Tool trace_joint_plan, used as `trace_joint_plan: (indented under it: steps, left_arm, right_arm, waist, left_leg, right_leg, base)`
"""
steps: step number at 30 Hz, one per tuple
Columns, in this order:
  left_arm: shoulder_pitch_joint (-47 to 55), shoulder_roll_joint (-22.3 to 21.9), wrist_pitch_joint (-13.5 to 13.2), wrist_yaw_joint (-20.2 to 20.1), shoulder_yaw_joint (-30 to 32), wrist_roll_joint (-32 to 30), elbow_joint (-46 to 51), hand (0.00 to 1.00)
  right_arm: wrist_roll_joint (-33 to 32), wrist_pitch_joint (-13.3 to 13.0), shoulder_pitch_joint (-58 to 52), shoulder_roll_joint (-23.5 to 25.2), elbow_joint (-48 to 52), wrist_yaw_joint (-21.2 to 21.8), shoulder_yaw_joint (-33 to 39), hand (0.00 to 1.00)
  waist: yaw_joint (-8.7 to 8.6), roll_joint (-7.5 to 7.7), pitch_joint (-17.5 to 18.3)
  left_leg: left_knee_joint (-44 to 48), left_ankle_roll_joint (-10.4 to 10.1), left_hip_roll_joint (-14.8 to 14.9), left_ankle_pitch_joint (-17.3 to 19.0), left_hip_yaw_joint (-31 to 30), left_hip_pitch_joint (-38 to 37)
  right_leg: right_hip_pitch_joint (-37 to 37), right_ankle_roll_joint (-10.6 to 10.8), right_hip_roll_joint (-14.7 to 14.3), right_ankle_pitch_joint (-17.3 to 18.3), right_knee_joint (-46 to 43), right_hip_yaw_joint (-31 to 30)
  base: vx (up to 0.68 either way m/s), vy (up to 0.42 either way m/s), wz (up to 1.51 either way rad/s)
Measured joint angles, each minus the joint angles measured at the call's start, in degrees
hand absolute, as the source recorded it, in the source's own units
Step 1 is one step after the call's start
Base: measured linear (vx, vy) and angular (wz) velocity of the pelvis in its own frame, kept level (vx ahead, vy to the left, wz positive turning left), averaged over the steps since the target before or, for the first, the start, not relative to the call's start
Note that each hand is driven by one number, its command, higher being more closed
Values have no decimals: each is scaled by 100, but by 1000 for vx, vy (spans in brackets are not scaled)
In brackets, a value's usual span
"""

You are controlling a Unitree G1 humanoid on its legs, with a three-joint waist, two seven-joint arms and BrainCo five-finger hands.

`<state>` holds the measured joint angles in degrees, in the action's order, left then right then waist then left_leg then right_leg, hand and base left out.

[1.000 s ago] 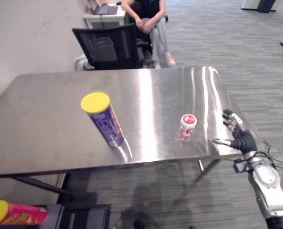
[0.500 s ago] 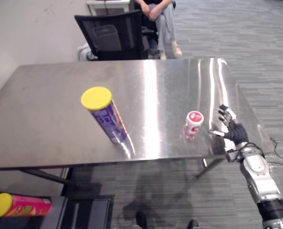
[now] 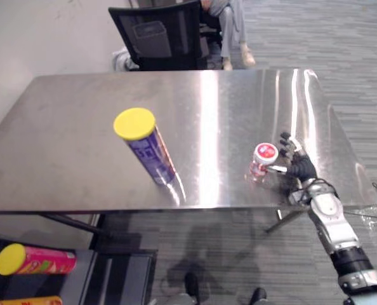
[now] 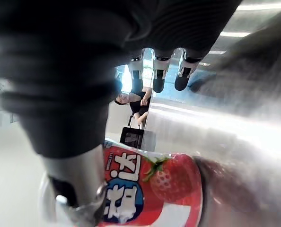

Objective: Put the gum and the chips on the shelf.

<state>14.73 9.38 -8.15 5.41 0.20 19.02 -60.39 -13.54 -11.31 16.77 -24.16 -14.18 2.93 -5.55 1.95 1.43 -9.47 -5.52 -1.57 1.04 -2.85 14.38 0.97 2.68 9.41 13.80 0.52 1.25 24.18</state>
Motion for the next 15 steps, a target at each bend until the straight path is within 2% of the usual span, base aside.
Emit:
trace_joint_plan:
  steps: [15]
  left_arm:
    - [-122, 0, -3, 10, 1, -2, 3, 0]
  right_arm:
    - [-2, 66, 168, 98, 277, 153, -405, 0]
  waist:
    - [26, -37, -165]
  left_leg:
    - [-9, -3, -7, 2, -56, 2]
  right_leg:
    - [64, 0, -7, 0, 47, 63]
  base:
    - [5, 0, 2]
